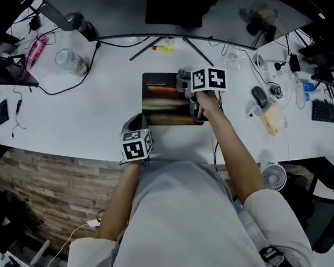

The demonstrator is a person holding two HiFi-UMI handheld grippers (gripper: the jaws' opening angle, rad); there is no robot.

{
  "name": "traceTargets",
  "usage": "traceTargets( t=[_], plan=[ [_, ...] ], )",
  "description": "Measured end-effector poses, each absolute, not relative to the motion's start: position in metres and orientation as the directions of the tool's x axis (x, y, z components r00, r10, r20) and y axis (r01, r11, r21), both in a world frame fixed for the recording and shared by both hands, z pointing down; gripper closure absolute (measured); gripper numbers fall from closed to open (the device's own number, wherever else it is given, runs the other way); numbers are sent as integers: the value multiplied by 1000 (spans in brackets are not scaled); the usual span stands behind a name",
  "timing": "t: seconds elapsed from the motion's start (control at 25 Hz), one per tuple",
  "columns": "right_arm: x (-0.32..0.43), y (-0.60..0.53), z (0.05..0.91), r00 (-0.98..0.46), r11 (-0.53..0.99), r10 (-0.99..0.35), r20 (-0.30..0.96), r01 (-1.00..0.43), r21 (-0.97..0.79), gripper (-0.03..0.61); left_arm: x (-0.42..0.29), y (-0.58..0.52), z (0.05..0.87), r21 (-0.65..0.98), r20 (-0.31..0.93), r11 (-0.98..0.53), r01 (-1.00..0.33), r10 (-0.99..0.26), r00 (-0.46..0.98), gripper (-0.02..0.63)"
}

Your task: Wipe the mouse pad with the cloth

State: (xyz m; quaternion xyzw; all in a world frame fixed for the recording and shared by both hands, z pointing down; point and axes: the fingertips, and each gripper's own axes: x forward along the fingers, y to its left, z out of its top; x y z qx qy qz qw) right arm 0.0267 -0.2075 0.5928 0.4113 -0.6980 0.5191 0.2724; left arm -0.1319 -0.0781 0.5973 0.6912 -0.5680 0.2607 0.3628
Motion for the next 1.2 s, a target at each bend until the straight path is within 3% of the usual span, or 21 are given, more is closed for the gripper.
traceTargets(
  t=[1.2],
  plan=[
    [124, -198, 588, -372, 100, -328, 868, -928, -360, 387, -130, -76, 595, 178, 767, -104, -978, -609, 204, 614]
  ],
)
